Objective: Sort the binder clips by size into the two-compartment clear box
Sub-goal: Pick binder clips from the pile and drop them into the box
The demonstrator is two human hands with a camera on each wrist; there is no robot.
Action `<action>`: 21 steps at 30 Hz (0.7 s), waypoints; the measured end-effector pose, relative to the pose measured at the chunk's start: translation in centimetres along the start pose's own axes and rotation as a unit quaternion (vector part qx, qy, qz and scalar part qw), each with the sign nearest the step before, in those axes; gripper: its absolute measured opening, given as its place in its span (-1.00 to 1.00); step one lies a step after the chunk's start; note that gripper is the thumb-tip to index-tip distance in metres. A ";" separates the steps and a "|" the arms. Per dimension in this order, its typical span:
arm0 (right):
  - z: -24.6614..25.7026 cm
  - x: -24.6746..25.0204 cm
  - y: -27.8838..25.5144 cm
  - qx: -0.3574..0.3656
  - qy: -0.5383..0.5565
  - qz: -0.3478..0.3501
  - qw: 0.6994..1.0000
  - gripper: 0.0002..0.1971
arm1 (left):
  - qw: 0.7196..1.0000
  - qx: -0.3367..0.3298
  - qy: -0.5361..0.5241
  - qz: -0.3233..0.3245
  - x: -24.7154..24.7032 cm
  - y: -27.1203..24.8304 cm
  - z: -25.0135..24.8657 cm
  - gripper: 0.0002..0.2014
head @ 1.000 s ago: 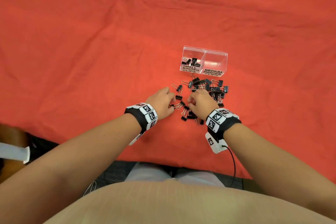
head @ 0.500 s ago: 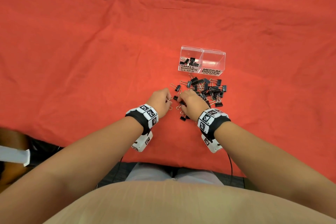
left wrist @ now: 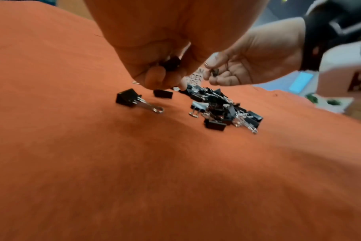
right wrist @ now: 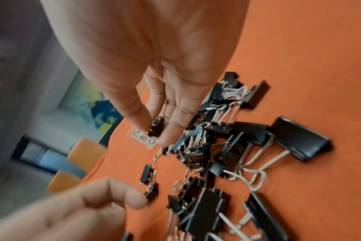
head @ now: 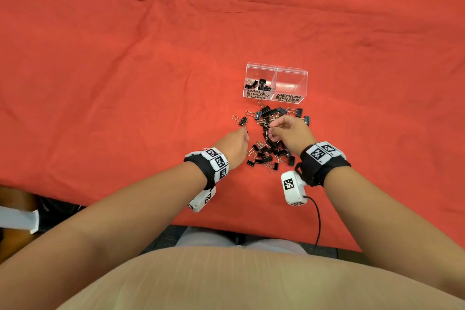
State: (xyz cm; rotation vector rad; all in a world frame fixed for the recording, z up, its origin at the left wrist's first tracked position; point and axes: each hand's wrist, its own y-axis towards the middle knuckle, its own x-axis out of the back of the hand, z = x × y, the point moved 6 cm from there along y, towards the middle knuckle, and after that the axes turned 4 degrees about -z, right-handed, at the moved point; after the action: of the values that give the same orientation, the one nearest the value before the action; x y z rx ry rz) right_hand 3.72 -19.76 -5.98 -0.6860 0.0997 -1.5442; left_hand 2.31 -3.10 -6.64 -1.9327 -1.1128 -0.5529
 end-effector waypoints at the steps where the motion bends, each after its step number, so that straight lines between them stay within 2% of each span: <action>1: -0.4 0.3 -0.1 -0.018 0.054 0.002 0.998 -0.89 | 1.000 -0.009 0.018 0.006 -0.4 0.0 -0.2 -0.80; 3: -1.0 0.6 -0.4 -0.046 0.108 0.002 0.993 -0.81 | 0.998 -0.027 0.047 0.015 -1.1 0.2 -0.7 -0.79; 7: -2.0 0.3 -1.0 -0.087 0.109 0.003 0.990 -0.74 | 0.994 -0.043 0.099 0.007 -1.8 0.7 -1.4 -0.69; 9: -2.0 -0.1 -1.3 -0.051 0.021 0.002 0.999 -0.81 | 0.992 -0.046 0.116 0.001 -1.9 1.0 -1.4 -0.69; 11: -1.5 -0.8 -1.8 0.027 -0.116 0.000 0.993 -0.87 | 0.990 -0.056 0.131 0.001 -2.0 1.2 -1.6 -0.71; 15: -1.4 -2.9 -2.2 0.123 -0.318 0.032 0.939 -0.76 | 0.991 -0.057 0.124 -0.005 -1.8 1.3 -1.6 -0.76; 18: -1.7 -3.6 -2.2 0.147 -0.363 0.049 0.919 -0.71 | 0.997 -0.038 0.064 -0.024 -1.4 1.3 -1.0 -0.83; 21: -1.6 -3.5 -2.2 0.149 -0.354 0.037 0.922 -0.77 | 0.999 -0.028 0.005 -0.040 -0.8 1.3 -0.6 -0.82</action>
State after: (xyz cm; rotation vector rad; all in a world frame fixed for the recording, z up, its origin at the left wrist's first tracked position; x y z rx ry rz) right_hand 0.83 -16.74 -7.50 -0.9393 -0.6357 -1.1262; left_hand 2.97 -4.34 -7.44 -1.9377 -1.1838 -0.6409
